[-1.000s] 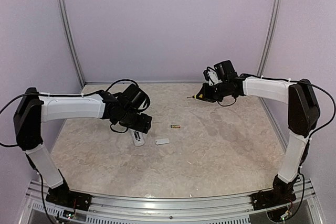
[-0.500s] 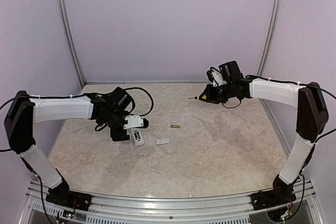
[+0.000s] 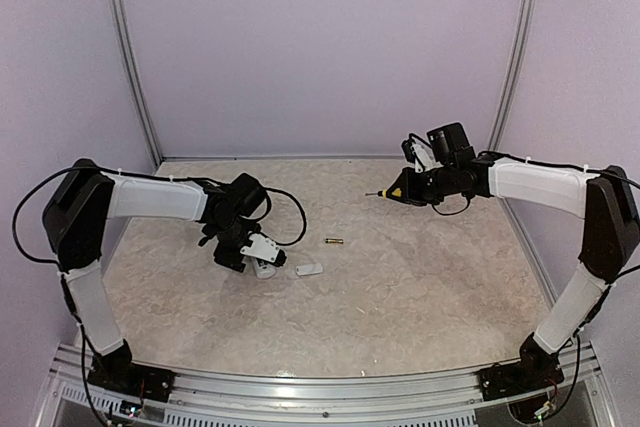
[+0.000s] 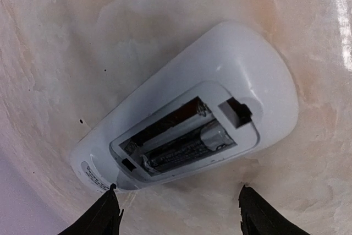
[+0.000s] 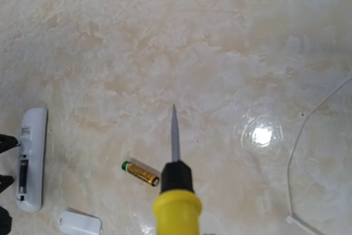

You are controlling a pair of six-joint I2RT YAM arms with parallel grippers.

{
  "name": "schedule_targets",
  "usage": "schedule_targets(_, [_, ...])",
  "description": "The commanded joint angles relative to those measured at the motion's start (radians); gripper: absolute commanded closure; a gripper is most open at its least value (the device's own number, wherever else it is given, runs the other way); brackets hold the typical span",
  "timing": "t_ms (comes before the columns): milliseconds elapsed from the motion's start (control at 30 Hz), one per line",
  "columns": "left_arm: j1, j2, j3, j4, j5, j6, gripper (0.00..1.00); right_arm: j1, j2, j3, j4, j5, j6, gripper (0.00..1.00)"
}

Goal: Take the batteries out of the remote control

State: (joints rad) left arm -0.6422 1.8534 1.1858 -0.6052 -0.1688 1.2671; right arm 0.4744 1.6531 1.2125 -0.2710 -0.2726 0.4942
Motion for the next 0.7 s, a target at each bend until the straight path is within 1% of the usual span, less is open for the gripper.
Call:
schedule_targets(0, [-0.012, 0.009, 0.012, 0.052, -0.05, 0.125, 0.28, -0.009, -0.028, -0.023, 0.027, -0.019, 0.003, 1.0])
schedule_targets(100, [-0.024, 0.024, 0.02, 0.05, -0.075, 0.145, 0.3, -0.009, -0.029, -0.033, 0.039, -0.022, 0.005, 1.0])
schedule_targets(433, [-0.061, 0.054, 0.041, 0.064, -0.076, 0.179, 0.3, -0.009, -0.014, -0.044, 0.057, -0.043, 0.008, 1.0])
schedule_targets(667, [-0.068, 0.105, 0.113, -0.017, -0.074, 0.208, 0.31, -0.009, -0.02, -0.052, 0.054, -0.04, 0.004, 1.0])
